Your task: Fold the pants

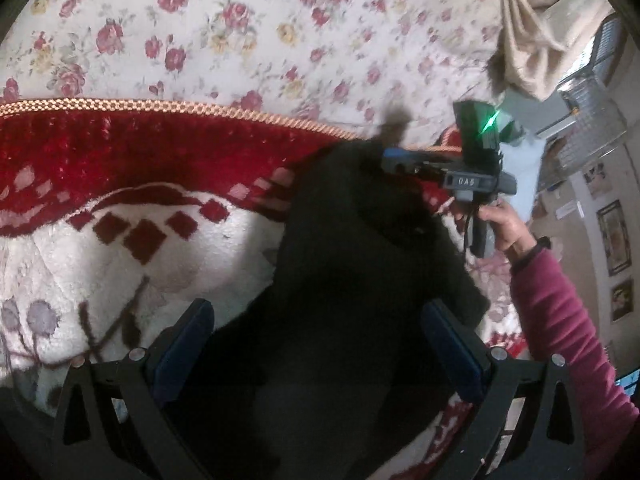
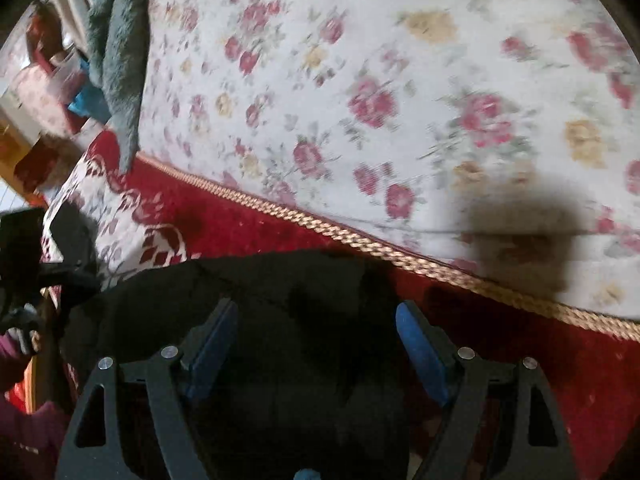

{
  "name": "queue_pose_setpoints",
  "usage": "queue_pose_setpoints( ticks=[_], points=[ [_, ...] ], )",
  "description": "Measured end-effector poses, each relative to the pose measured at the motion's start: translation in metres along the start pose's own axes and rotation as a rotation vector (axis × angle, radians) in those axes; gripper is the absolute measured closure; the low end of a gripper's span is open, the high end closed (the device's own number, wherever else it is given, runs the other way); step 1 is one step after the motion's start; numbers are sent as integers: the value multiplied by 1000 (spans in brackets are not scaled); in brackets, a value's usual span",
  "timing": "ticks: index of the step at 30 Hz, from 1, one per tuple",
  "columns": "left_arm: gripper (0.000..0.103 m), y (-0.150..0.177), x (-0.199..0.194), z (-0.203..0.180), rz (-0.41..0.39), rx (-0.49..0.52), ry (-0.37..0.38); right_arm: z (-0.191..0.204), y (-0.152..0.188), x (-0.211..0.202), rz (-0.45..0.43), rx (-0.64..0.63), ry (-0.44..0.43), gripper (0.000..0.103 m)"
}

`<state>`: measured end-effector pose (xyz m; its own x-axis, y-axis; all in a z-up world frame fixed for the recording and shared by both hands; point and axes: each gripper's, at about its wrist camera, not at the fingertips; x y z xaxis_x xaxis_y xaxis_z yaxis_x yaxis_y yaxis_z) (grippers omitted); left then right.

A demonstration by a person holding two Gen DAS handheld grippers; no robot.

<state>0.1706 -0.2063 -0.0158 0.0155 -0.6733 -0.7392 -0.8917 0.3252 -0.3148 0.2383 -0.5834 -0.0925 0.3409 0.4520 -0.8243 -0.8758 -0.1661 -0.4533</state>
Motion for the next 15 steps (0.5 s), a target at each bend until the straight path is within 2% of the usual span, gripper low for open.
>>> queue_pose_setpoints(
  ticks=[3, 4, 5, 8, 10, 11, 12, 14, 15],
  points=[
    [0, -3, 10, 2, 36, -8, -26, -3, -5, 17, 7, 42, -8, 20],
    [0, -4, 14, 2, 54, -13, -28, 0, -7, 21, 6, 44, -2, 23],
    [0, -6, 18, 3, 75, -18, -28, 2, -7, 24, 10, 29, 7, 31],
    [0, -8, 28, 4, 141, -24, -30, 13, -6, 34, 37, -39, 29, 34],
    [0, -9, 36, 6, 183, -26, -13, 12, -4, 31, 43, -46, 34, 45],
    [3, -8, 39, 4, 193, -18, -14, 11, -3, 28, 41, -48, 35, 49],
    [10, -8, 39, 3, 187, -8, -16, 13, -2, 23, 39, -61, 32, 53],
    [38, -8, 43, 1, 185, 8, -18, 18, -2, 19, 41, -85, 41, 58],
    [41, -8, 42, -1, 180, 16, -25, 22, -2, 18, 44, -96, 49, 61]
  ],
)
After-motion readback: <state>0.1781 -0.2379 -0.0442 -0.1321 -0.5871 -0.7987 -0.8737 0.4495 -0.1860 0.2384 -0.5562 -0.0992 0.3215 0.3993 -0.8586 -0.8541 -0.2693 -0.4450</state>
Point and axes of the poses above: each gripper's, at about its wrist camera, not at the fingertips, and x roughly the way its jaws point, z to its left, y to its underside, and after that the axes turned 2 degrees about -x, right-handed
